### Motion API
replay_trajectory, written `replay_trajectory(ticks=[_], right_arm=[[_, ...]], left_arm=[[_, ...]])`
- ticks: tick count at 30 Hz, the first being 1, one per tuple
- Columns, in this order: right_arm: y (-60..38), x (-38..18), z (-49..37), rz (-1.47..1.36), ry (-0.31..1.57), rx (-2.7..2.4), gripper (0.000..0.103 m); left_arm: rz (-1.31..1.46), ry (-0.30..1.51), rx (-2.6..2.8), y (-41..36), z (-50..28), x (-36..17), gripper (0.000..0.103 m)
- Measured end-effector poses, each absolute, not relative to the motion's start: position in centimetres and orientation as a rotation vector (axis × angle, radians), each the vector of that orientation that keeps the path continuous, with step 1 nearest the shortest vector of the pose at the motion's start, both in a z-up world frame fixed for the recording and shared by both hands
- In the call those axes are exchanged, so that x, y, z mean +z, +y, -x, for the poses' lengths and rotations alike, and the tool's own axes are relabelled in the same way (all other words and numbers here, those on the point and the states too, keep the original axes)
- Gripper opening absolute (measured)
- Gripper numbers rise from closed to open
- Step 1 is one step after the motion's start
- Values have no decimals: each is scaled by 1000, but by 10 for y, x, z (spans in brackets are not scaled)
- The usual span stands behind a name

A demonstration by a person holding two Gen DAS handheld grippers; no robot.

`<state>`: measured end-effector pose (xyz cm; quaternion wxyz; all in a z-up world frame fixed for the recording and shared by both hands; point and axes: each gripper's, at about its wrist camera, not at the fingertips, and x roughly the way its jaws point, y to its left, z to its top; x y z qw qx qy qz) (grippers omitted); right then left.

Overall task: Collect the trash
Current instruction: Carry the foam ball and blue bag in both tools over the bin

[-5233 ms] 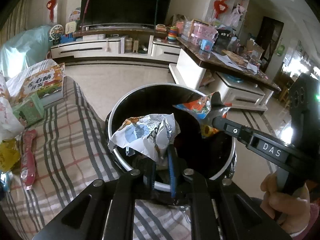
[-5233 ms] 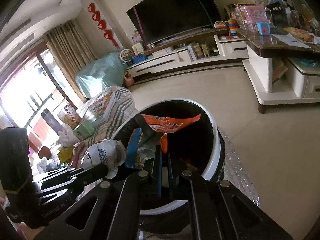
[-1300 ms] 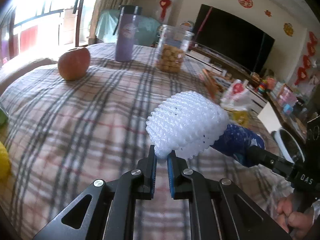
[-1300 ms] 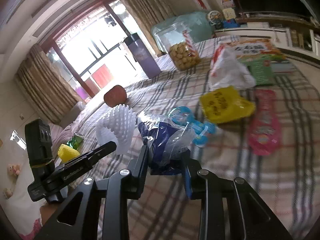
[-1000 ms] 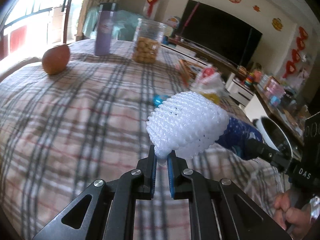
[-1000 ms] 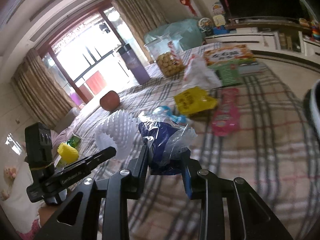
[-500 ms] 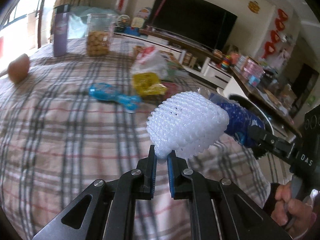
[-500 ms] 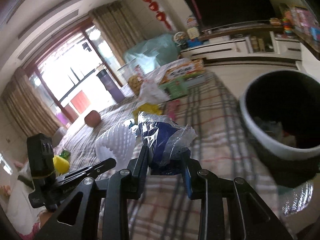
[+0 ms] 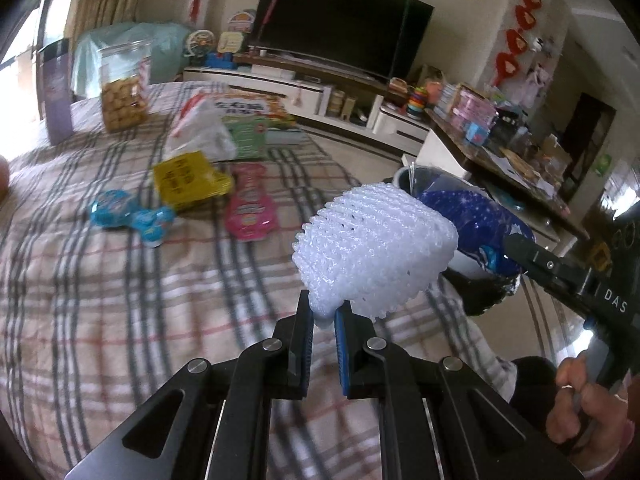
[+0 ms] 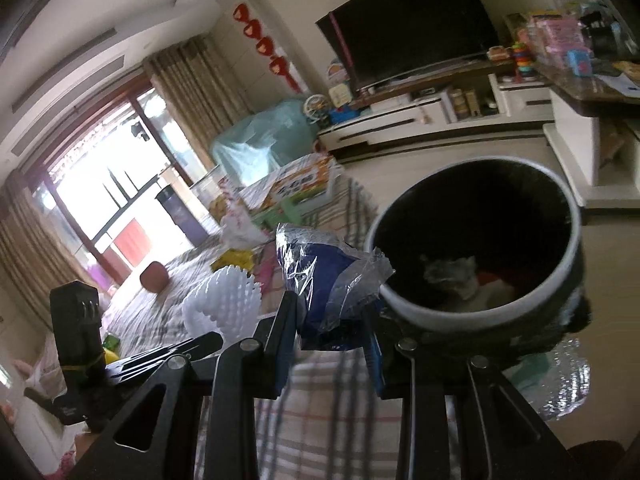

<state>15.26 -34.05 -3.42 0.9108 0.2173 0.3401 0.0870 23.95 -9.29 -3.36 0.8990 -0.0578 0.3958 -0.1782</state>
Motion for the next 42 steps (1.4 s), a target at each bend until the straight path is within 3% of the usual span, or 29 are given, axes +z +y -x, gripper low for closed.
replay_trajectory(ticks=[42], right_arm=[[-424, -30, -155, -436, 693, -4, 32]], left_arm=[[-12, 840, -470, -210, -303, -35, 10]])
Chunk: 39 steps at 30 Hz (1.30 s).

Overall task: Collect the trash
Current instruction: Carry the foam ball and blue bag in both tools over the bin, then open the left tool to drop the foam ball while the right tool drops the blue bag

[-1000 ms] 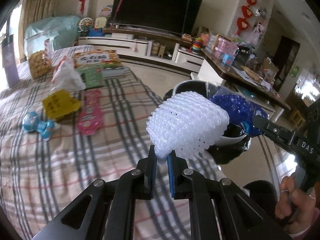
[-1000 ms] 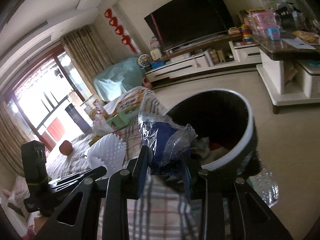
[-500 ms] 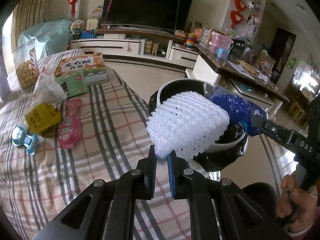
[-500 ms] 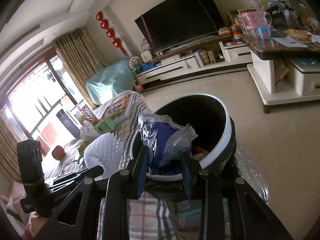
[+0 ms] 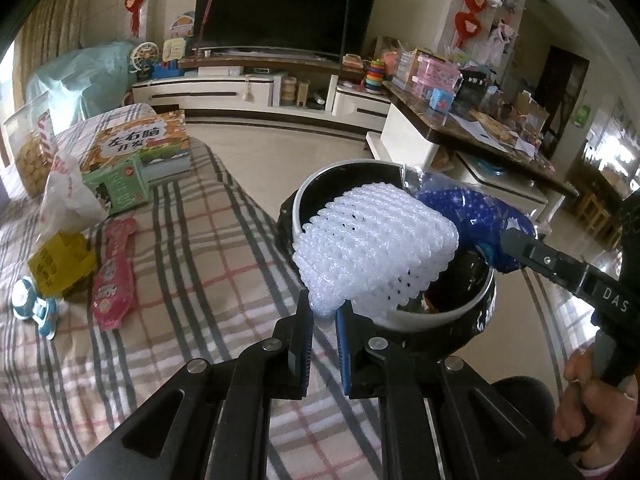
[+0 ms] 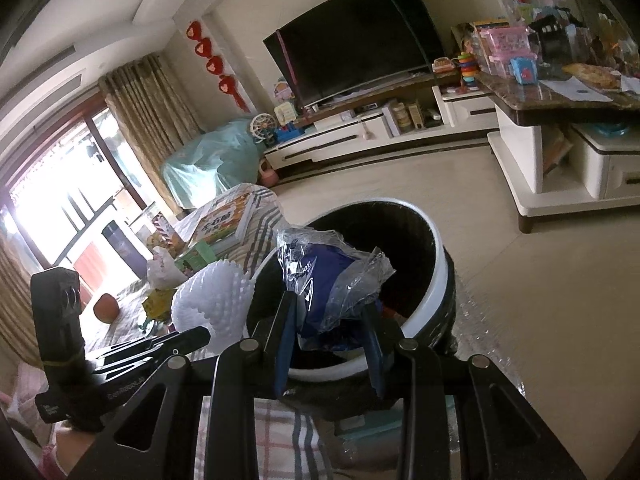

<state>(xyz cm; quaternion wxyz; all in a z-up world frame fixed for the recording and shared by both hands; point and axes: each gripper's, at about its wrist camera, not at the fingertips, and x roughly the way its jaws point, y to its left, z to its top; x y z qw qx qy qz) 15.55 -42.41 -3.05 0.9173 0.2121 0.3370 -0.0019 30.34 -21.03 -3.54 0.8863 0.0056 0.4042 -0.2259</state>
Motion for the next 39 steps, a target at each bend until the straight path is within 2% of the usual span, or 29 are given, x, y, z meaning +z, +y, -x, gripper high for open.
replay_trajectory(ticks=[21, 27, 29, 30, 32, 33, 34, 39], right_arm=[[-438, -39, -183, -409, 739, -32, 34], [-440, -41, -191, -407, 751, -27, 35], [-441, -42, -193, -407, 757, -28, 39], [-442, -42, -194, -406, 758, -30, 46], [-444, -42, -194, -413, 756, -29, 57], [-443, -41, -193, -416, 753, -29, 67], [-443, -40, -192, -417, 748, -31, 72], [-443, -38, -190, -429, 736, -35, 78]], left_arm=[[-47, 863, -473, -241, -326, -37, 10], [-40, 875, -473, -244, -334, -39, 16], [-39, 871, -466, -245, -333, -38, 19], [-37, 869, -462, -245, -333, -38, 24], [-36, 867, -453, -245, -331, -37, 39], [-34, 862, -445, -245, -331, -36, 50], [-30, 852, -439, -243, -328, -35, 51], [-14, 855, -427, -236, -318, -37, 55]])
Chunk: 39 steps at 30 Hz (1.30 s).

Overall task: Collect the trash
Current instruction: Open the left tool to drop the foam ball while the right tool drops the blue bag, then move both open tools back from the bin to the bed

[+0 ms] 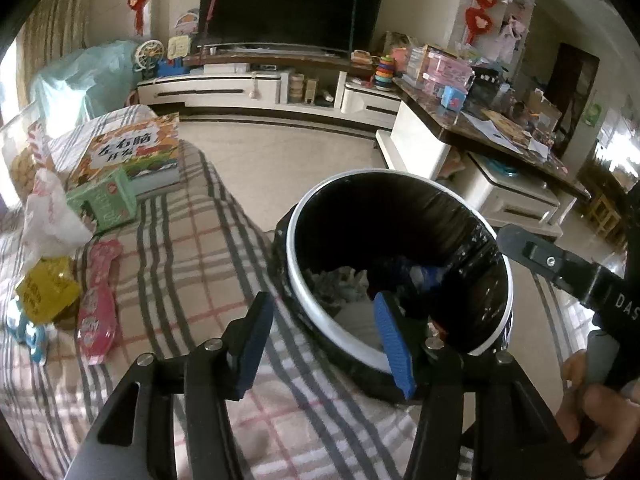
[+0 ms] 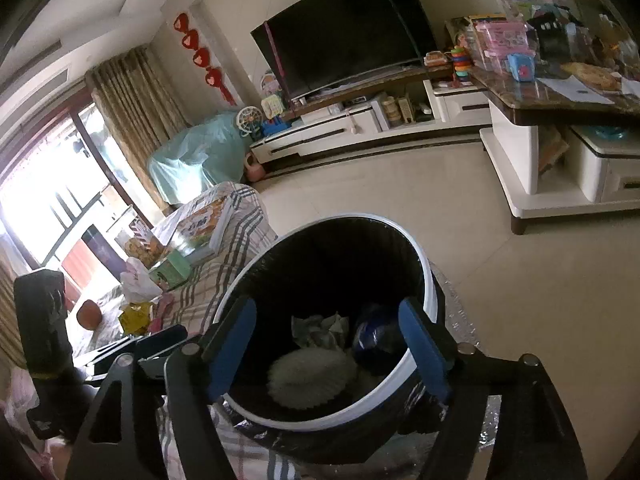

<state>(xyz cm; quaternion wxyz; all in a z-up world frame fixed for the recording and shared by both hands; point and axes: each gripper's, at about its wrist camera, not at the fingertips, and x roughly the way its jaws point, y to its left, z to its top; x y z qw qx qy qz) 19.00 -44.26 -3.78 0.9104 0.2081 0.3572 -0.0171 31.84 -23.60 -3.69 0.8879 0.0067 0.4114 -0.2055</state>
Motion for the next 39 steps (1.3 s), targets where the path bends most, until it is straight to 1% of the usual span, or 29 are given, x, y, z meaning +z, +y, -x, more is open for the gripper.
replay_trajectory(ticks=[2, 4, 7, 11, 16, 27, 39], right_arm=[[-440, -37, -188, -432, 734, -35, 79], [-437, -36, -185, -435, 731, -31, 85], [-430, -34, -181, -445, 722, -18, 88], [-419, -31, -178, -445, 721, 0, 89], [-399, -28, -174, -441, 720, 34, 91], [-339, -33, -177, -404, 766, 149, 92], [-276, -45, -187, -353, 822, 249, 92]], left_arm=[[-4, 855, -423, -230, -316, -37, 57], [12, 859, -415, -221, -311, -38, 58], [36, 869, -404, -207, -302, -40, 58], [62, 864, -379, -185, -290, -39, 58], [115, 853, -335, -151, -271, -36, 59], [196, 838, -221, -80, -237, -35, 61], [249, 849, -122, -31, -220, -40, 61]])
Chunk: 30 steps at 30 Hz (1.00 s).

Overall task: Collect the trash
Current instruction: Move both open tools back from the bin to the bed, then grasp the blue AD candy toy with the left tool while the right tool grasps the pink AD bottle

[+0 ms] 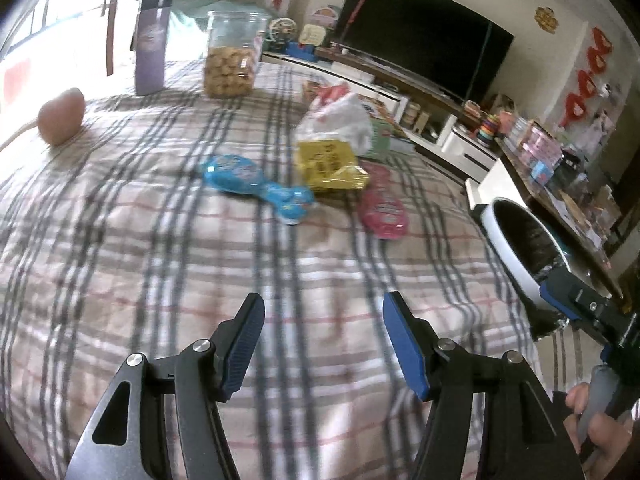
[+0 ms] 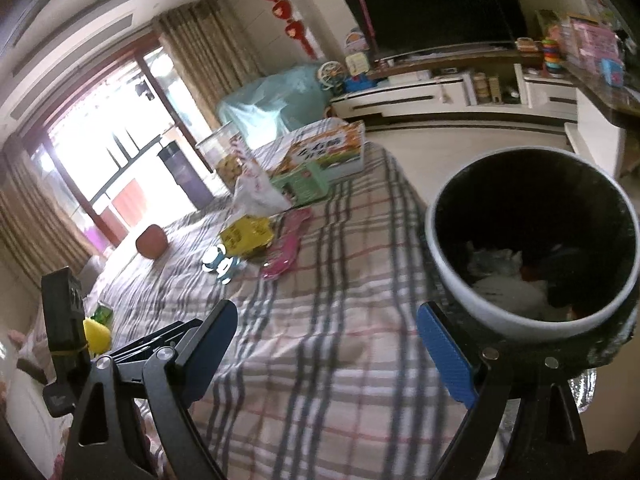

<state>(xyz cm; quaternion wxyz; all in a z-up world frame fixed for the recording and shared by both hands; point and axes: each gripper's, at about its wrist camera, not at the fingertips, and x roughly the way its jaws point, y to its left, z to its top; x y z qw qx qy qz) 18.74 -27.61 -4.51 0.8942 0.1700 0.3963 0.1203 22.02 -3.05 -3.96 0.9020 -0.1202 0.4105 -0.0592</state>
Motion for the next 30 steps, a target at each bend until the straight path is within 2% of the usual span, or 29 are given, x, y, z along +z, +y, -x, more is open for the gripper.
replay_trajectory(ticks=[13, 30], right_arm=[[-241, -59, -210, -320, 852, 287, 92], [-205, -78, -256, -235, 884, 337, 89]], left_arm=[[280, 854, -61, 4, -238, -43, 61], [327, 888, -14, 34, -337, -58, 64]])
